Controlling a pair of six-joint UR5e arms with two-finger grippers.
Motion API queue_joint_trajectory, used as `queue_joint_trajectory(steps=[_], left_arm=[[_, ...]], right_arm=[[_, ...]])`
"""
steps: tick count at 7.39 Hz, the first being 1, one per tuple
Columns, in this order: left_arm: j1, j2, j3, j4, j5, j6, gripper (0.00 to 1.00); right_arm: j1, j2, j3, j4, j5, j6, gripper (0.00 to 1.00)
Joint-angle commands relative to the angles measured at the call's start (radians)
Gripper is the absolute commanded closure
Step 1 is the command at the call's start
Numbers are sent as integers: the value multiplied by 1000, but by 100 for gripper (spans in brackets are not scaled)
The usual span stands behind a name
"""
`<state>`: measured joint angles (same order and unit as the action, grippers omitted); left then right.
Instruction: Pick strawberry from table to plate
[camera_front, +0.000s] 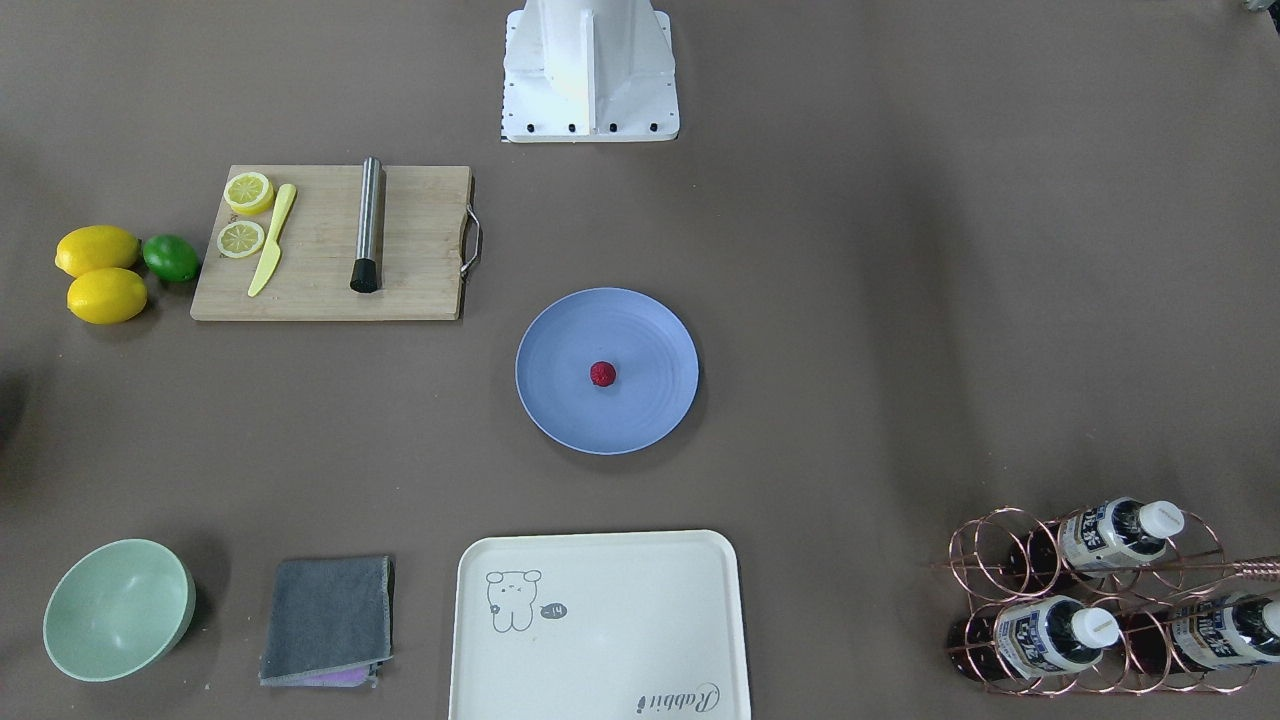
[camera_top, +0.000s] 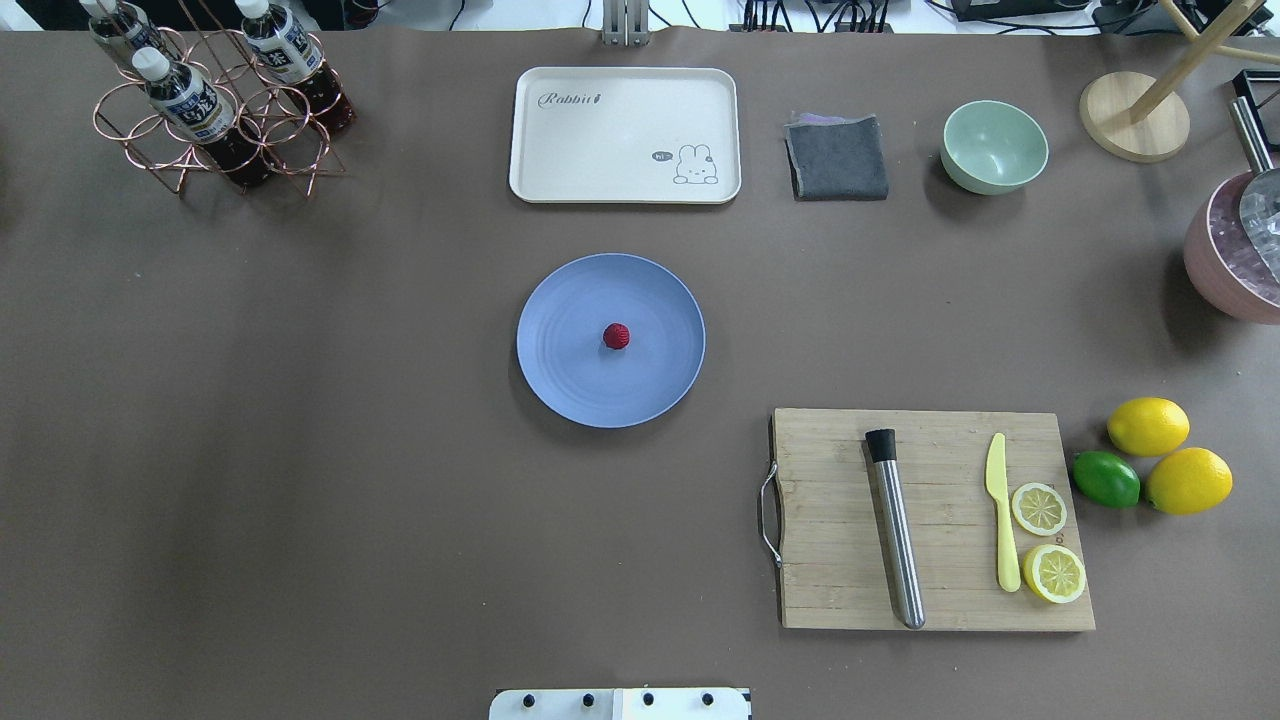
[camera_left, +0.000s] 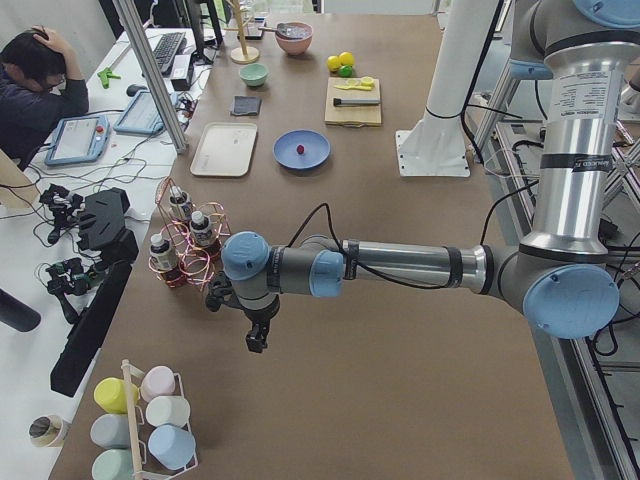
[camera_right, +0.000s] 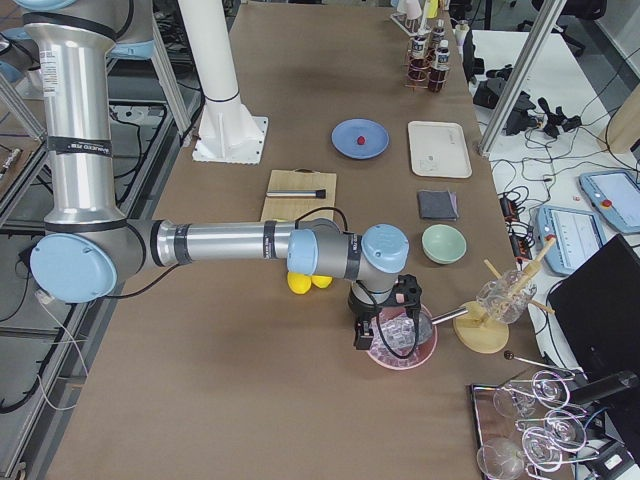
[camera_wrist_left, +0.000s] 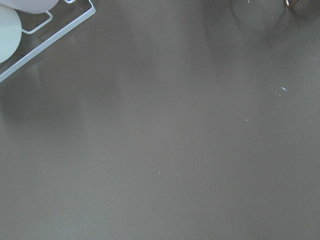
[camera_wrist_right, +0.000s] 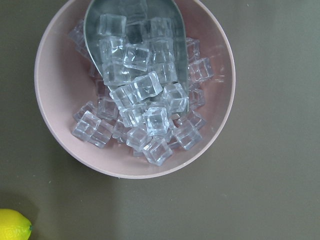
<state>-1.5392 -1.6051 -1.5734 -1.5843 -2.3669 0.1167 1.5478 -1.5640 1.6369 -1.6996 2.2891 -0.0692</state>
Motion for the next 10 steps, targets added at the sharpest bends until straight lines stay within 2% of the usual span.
queue_joint_trajectory(steps=[1, 10], left_arm=[[-1, 1, 21, -2, -2, 0, 2], [-1, 16, 21, -2, -6, 1, 2]], right_arm=[[0, -1, -5, 0, 0, 0, 0], [-2, -13, 6, 0, 6, 0, 0]])
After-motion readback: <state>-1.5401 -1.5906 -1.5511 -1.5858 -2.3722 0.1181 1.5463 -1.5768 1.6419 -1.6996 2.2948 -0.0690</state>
